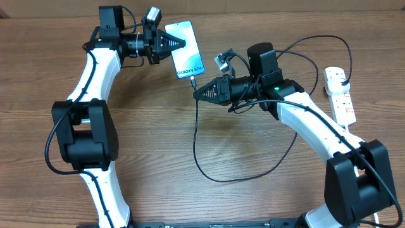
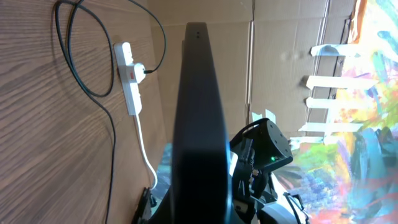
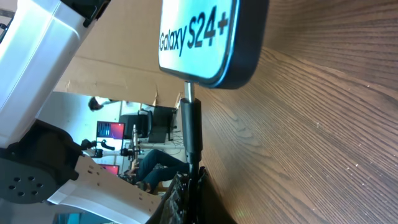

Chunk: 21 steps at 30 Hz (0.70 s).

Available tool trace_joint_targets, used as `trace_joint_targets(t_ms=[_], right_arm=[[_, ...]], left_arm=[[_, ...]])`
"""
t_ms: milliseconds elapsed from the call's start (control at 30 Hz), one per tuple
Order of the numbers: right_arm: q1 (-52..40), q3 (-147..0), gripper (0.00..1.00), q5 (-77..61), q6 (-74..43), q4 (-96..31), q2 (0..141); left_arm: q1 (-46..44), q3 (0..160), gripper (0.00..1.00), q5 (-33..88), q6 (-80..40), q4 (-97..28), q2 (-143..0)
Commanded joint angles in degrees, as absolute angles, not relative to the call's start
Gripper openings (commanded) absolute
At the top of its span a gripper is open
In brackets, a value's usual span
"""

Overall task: Plug charger to phone and switch on socket
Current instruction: 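Push the USB-C plug up into the phone's bottom port with right gripper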

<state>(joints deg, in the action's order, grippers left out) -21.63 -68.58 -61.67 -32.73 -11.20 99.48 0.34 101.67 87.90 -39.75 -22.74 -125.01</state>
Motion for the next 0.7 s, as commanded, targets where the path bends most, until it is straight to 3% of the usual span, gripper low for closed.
trace_joint_targets(t_ms=[0, 667], right_arm=[[-21.4, -68.8, 0.04, -61.5, -32.8, -10.9, 97.3], [-21.1, -68.8, 0.04, -62.7, -32.9, -11.0, 97.3]], left_arm=[[-0.4, 102.1, 0.04, 90.7, -40.3, -22.7, -124.7], [0.7, 102.1, 0.04, 90.7, -38.7, -22.4, -124.7]])
